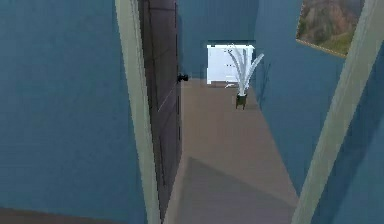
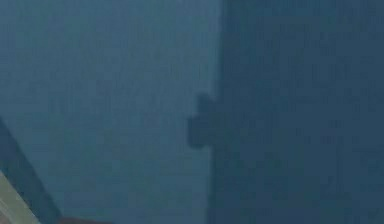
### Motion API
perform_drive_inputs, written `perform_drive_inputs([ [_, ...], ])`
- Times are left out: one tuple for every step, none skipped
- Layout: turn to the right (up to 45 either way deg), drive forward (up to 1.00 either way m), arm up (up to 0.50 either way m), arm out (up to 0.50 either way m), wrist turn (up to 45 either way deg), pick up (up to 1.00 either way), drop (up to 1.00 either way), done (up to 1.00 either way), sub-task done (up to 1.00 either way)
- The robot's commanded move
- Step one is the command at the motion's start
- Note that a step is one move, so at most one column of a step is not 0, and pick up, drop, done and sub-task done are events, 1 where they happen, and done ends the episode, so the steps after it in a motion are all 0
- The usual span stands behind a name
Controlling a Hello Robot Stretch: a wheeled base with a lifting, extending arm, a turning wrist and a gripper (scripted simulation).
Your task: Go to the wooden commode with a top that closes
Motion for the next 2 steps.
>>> perform_drive_inputs([
  [0.0, 0.3, 0.0, 0.0, 0.0, 0.0, 0.0, 0.0, 0.0],
  [-45.0, 0.0, 0.0, 0.0, 0.0, 0.0, 0.0, 0.0, 0.0],
])
